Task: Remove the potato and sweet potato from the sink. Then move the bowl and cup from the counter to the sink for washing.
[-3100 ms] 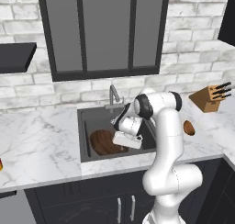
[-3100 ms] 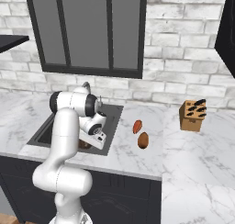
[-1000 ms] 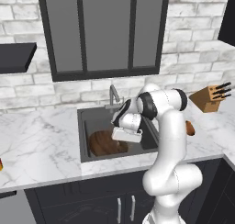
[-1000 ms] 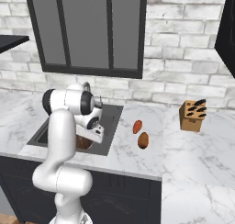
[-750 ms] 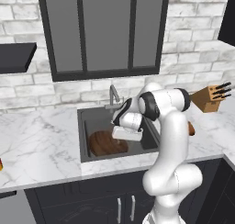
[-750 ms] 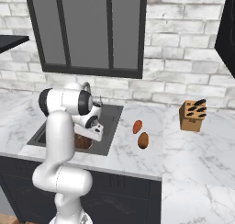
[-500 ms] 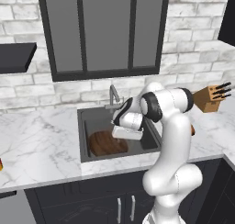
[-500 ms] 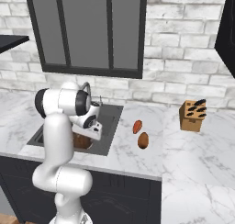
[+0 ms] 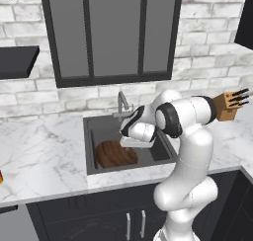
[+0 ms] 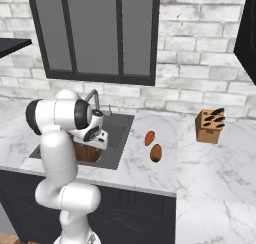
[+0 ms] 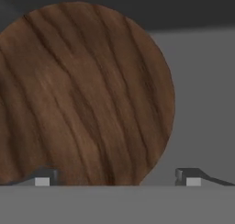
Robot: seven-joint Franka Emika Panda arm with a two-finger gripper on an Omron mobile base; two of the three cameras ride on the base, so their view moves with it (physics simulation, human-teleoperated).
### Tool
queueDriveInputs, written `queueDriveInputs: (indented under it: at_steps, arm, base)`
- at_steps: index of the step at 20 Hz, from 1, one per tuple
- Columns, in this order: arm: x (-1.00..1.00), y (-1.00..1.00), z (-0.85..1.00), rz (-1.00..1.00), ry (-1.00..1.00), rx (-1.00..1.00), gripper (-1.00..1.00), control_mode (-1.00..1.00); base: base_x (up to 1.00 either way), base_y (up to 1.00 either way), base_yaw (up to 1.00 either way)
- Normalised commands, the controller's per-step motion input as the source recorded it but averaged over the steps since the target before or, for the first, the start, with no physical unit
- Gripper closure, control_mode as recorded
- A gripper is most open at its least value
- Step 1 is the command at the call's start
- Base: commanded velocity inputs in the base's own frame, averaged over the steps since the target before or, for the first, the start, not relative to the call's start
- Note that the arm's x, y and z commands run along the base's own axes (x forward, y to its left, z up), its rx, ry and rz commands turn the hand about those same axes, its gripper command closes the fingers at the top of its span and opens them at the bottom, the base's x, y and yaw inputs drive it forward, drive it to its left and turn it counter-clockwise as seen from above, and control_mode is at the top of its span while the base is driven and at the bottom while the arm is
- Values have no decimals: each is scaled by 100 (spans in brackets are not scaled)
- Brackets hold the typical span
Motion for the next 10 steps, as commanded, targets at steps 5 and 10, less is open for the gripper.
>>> queueDriveInputs:
  at_steps: [5,10]
  arm:
    - [-17,12,31,0,-6,0,-100,-100]
    - [-19,11,36,0,-1,0,-100,-100]
  base:
    - [0,0,0]
    - [0,0,0]
